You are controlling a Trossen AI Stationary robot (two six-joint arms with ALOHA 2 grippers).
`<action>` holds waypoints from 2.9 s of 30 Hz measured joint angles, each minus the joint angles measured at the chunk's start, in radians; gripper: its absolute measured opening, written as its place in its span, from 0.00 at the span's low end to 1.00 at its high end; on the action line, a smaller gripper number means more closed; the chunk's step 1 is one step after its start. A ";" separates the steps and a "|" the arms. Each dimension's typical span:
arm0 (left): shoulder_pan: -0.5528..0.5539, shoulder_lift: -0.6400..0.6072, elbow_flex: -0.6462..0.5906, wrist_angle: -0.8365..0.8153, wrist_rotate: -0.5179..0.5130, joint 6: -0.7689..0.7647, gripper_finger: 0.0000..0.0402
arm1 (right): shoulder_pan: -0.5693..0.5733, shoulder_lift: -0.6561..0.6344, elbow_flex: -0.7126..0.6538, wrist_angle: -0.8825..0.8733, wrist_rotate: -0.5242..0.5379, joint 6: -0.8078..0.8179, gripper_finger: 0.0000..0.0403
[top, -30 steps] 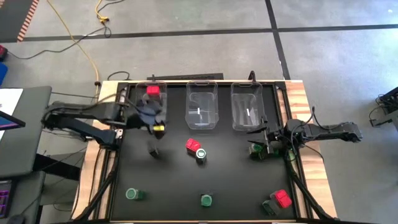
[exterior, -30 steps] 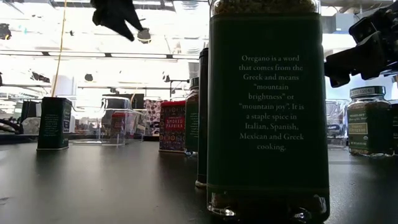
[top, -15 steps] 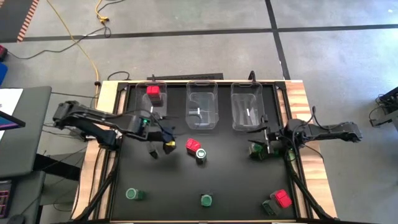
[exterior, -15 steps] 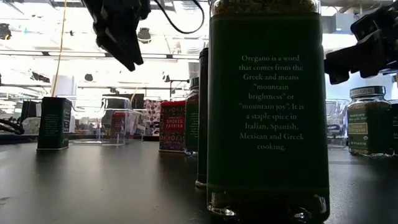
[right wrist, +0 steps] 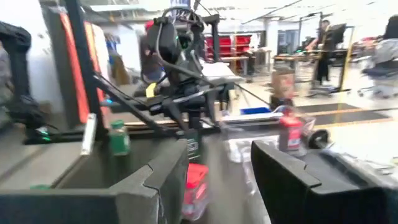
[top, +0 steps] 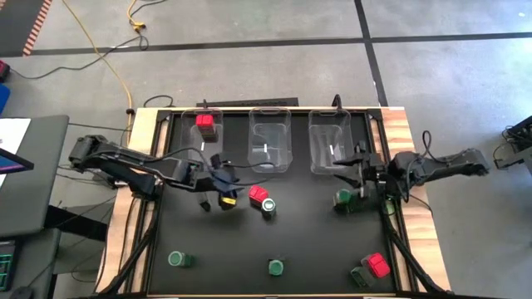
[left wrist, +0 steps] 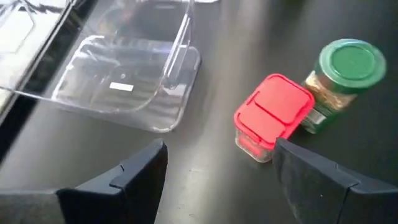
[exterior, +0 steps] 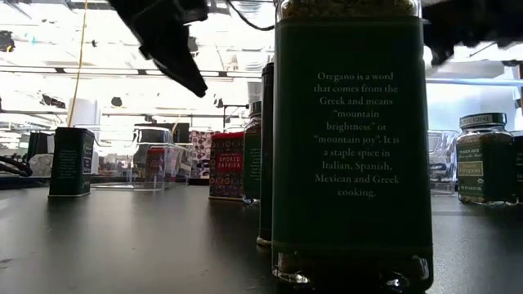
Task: Sort spices by type
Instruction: Put the green seasoning bottle into the right transparent bin
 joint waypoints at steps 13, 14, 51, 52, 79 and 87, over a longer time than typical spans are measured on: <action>0.000 -0.429 -0.095 -0.092 0.035 0.064 0.69 | -0.019 0.791 0.714 -0.345 0.053 -0.014 0.51; 0.000 -0.459 -0.095 -0.111 0.040 0.065 0.69 | -0.019 0.840 0.764 -0.351 0.053 -0.014 0.51; 0.000 -0.617 -0.096 -0.324 0.338 0.015 0.69 | -0.013 1.216 1.139 -1.496 0.058 1.127 0.92; 0.000 -0.617 -0.096 -0.323 0.338 0.014 0.69 | -0.004 1.216 1.135 -1.521 0.057 1.160 0.92; 0.000 -0.617 -0.096 -0.324 0.331 -0.006 0.69 | 0.037 1.040 0.760 -1.425 -0.174 1.640 0.91; 0.000 -0.617 -0.096 -0.324 0.328 -0.006 0.69 | 0.029 1.044 0.676 -1.275 -0.211 1.637 0.86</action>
